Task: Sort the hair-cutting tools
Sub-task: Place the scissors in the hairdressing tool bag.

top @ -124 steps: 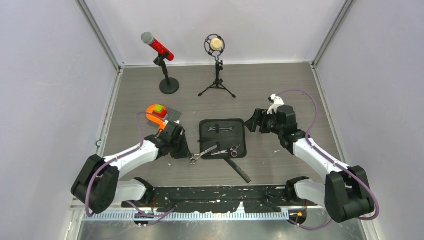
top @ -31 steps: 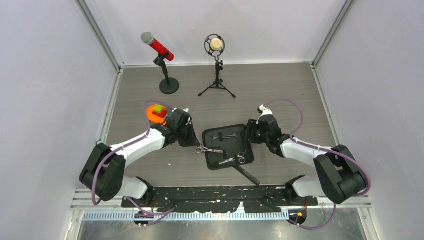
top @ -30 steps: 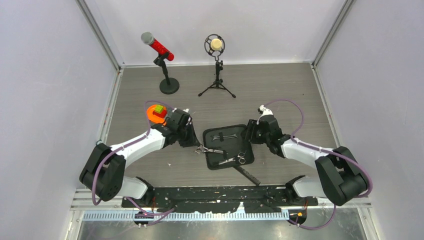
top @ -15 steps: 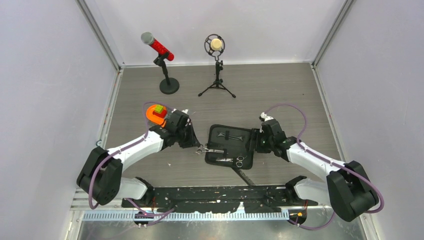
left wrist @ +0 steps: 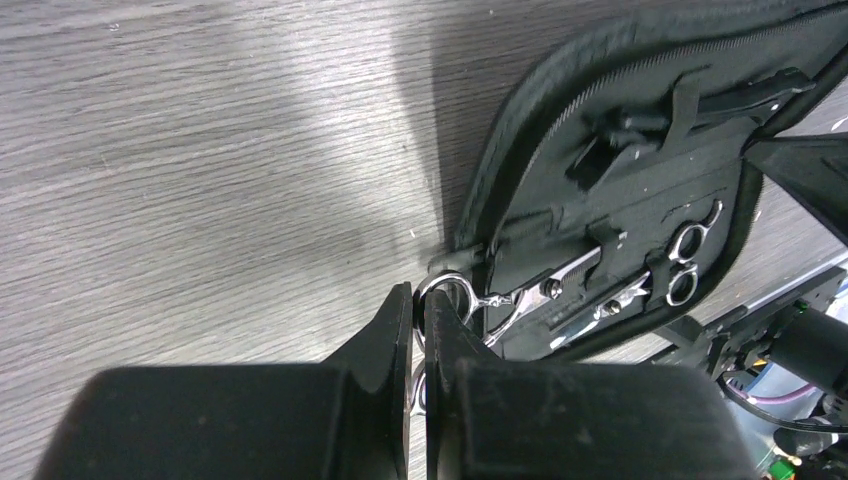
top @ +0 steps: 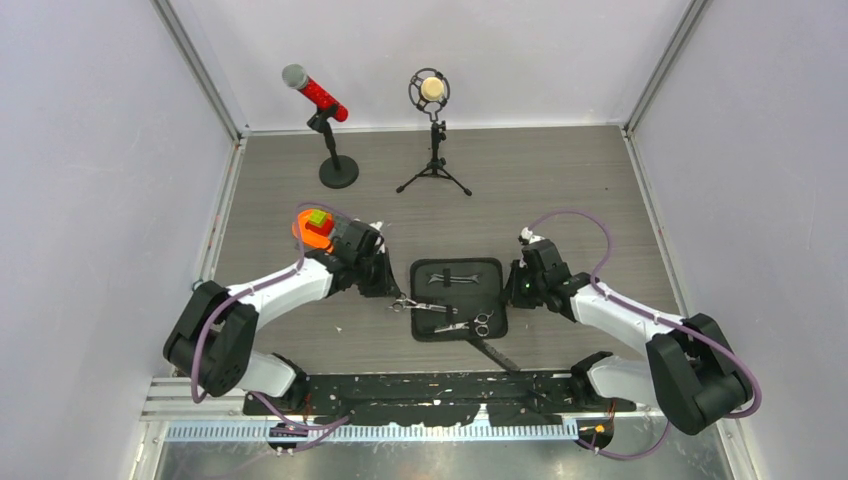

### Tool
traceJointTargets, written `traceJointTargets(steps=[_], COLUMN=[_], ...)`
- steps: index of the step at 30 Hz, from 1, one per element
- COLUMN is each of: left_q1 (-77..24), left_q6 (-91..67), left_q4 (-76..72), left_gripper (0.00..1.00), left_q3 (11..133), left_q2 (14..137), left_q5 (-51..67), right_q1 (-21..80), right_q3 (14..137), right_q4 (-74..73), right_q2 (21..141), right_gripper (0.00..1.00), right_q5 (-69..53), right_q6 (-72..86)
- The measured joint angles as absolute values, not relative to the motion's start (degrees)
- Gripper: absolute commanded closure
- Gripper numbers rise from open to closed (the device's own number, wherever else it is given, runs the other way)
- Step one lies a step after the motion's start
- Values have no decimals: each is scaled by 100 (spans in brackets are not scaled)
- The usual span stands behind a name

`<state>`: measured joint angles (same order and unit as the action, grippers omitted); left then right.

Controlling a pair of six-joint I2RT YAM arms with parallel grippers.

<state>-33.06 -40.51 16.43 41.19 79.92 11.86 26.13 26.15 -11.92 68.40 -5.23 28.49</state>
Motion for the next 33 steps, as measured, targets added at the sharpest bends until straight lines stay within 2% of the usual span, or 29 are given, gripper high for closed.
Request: traceJointTargets(steps=[6,20,28,33], left_q1=[-3304,-3463,-3492,-3599], left_q6=[-4084,-5271,-5548,-5824], left_q4=[1518,1009,952,827], left_gripper=[100,100,100,100], left_q3=[4027,3938,4145,3701], left_q2=[8318,8462,8694,8068], left_q5=[1354,1271,705,239], right_q1=[2613,2919,3094,3223], right_q3=[2403,1874,1929,1806], right_q4=[-613,499,1020,1225], right_q2=[6864,6772,7144,7135], right_gripper=[95,95,95,95], right_q5=[-613,-272,161,235], right_q6=[3052,4259,4744,5059])
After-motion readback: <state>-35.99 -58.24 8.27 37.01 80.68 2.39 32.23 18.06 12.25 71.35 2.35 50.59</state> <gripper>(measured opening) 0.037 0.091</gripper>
